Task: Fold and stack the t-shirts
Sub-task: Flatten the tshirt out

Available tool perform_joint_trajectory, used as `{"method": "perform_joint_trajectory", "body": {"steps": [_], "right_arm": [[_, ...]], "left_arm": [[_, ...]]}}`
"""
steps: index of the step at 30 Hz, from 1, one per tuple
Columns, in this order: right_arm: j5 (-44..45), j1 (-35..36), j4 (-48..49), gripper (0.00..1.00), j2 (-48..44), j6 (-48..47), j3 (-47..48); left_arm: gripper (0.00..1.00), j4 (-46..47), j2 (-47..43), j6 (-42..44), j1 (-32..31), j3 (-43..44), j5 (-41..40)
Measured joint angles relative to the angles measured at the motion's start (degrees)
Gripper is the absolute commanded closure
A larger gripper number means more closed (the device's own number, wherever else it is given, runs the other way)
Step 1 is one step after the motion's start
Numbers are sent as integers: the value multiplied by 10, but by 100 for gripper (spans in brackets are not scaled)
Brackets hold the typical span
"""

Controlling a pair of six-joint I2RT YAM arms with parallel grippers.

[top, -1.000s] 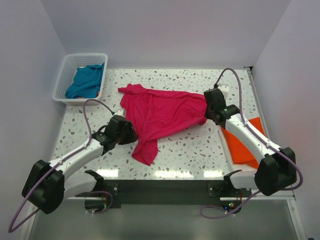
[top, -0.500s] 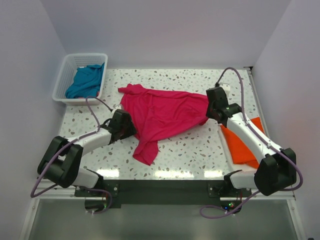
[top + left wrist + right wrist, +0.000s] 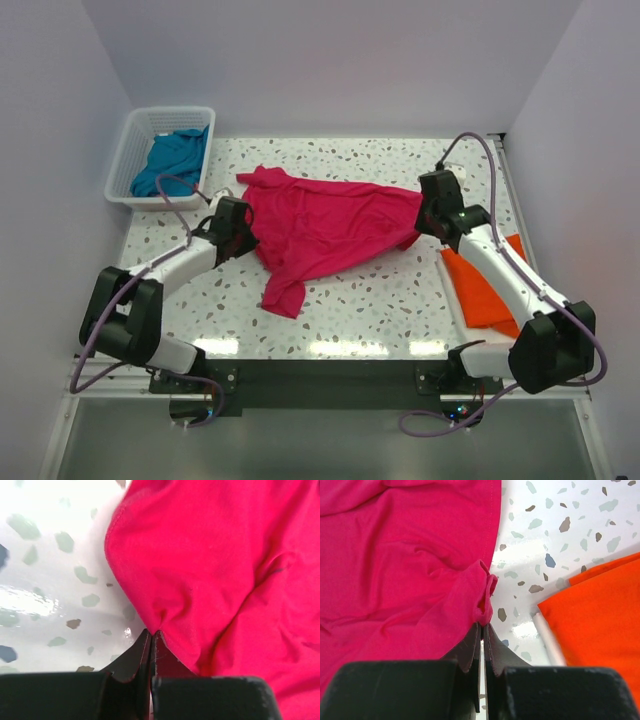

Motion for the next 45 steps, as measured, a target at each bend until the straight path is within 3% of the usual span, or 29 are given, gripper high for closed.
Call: {"method": "perform_joint_trajectory", "body": {"steps": [13,23,30,36,40,45], "right_arm": [[-17,-15,-13,100,-58,0,1],[-18,-28,-21,100,-58,0,29],[-17,-29,-29,100,-81,0,31],[-16,-43,-40,100,-131,0,37],[-17,-48,-41,100,-121,0,60],[-36,-64,-12,100,-10,0,93]], "left_arm": [[100,-137,-158,83,29,125,-45],[100,-209,-181,137,33,222,-48],[100,-245,-234,156,33,237,-31],[82,-270,-291,179,33,263,-26],[75,-249,-304,188,34,269,-29],[65,-161,-201,191,36,274,-12]]}}
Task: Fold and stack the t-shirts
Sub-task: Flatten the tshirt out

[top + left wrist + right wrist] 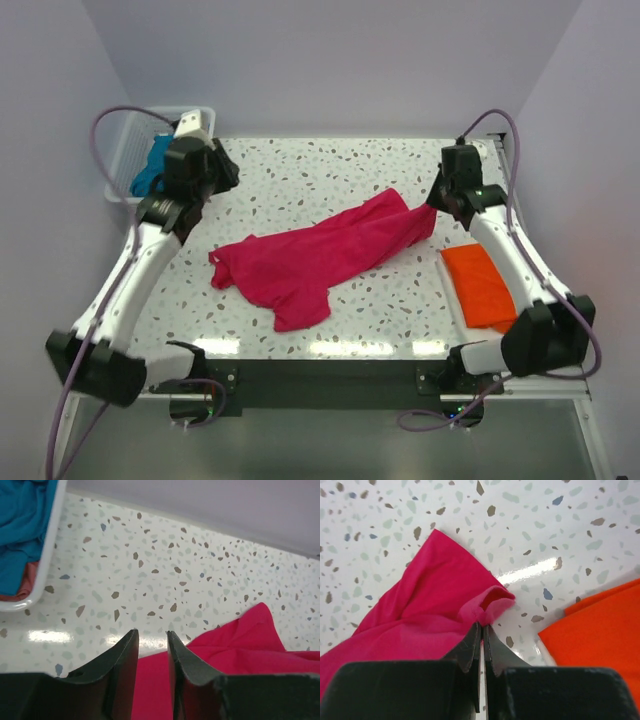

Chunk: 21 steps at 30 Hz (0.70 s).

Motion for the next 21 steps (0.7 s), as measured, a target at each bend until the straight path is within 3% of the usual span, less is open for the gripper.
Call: {"method": "perform_joint_trajectory", "body": {"steps": [4,5,8,11,17,21], "right_arm": [[-39,-34,16,100,126,1,17],[-47,-44,16,100,149,2,16],[-63,-65,15,100,171,4,9],[-74,-73,26,100,159,7,4],[-95,-71,45,100,119,13,-36],[-104,-71,47,100,98,16,-54]], "left_arm": [[59,32,191,-3,9,55,58],[51,36,224,-6,9,57,72],[46,26,241,-16,-4,21,90],[44,30,165,-36,-30,-61,95],[43,28,-85,-125,-74,-266,51],[40,10,-165,-206,-82,-370,5]]}}
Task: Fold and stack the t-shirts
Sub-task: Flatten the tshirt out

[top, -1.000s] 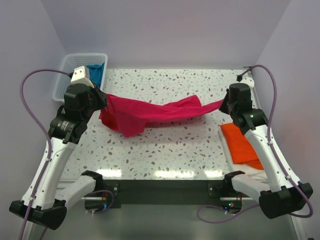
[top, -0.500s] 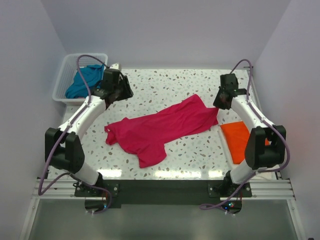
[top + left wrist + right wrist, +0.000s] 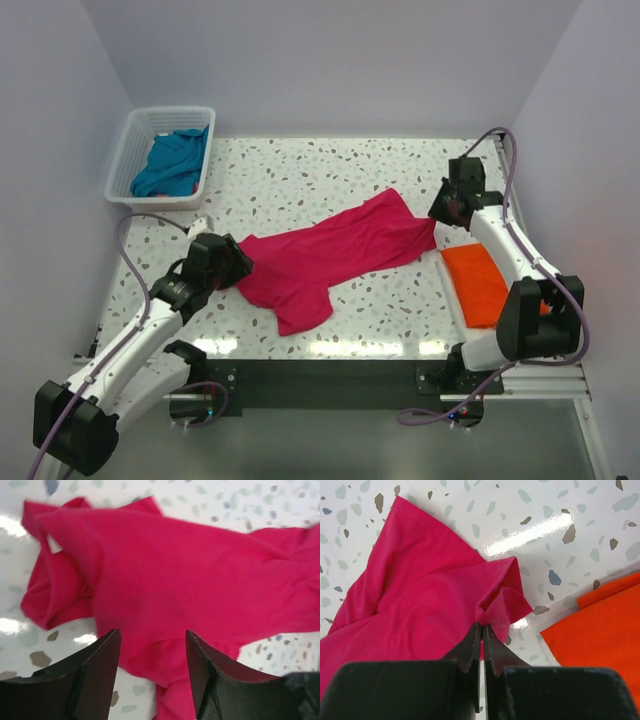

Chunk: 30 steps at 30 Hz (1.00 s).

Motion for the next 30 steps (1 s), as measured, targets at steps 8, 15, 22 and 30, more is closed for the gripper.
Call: {"method": "perform_joint_trajectory", "body": {"steps": [8,15,22,30], "right_arm": [[-12,0,2,100,-39,1,-17],[-15,0,2,100,-55,1,-32],[-19,0,2,100,-64,1,-35],[-25,0,2,100,-67,1,-36]], "left_arm": [[34,-32,38,-86,0,-30,-61],[37,-25,68,-116,0,-30,-84],[43,-7,116,-125,0,-30,-89],[76,35,163,-122,7,-30,-89]]}}
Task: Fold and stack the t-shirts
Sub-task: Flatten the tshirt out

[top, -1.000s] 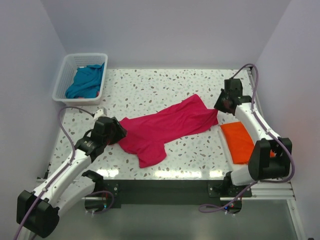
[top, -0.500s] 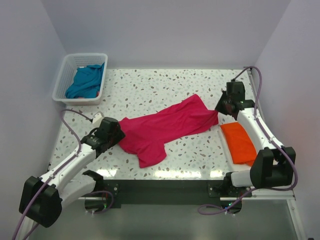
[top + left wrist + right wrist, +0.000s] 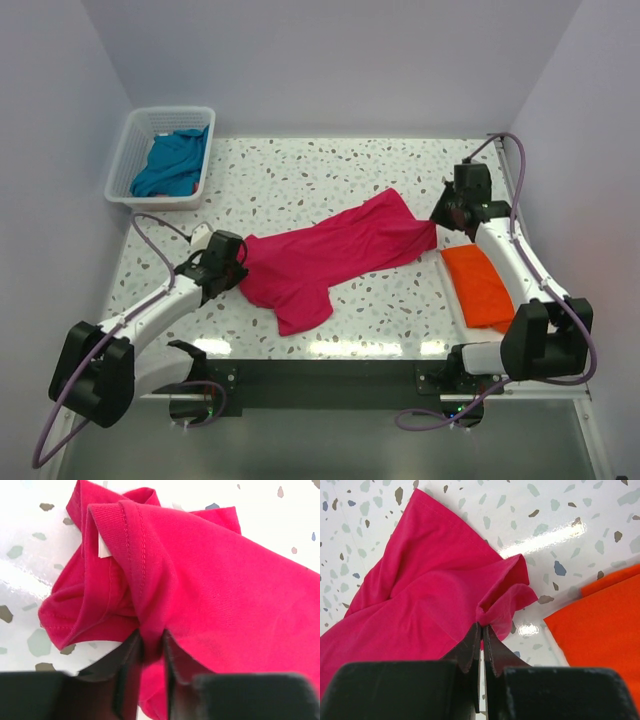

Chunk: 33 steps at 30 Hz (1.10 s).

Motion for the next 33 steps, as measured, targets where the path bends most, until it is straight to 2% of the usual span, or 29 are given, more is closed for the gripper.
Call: {"method": "perform_joint_trajectory", "body": {"steps": [1,4,12,23,28,33], "right_arm": [[0,0,0,100,-2,0,0],[1,0,-1,100,-9,-2,0],[12,-1,-28,100,-54,-2,10],[19,-7,-72,100,-164,-2,109],[30,-7,-103,100,-209,-2,146],[40,-7,-118,100,-222,-2,201]], "left_arm": [[87,2,1,2,3,1,0],[100,-1,-1,19,20,15,3],[100,-15,-57,94,72,119,10],[100,-70,-195,206,73,250,18],[100,-87,-239,230,73,311,18],[100,-91,-246,242,73,372,16]]}}
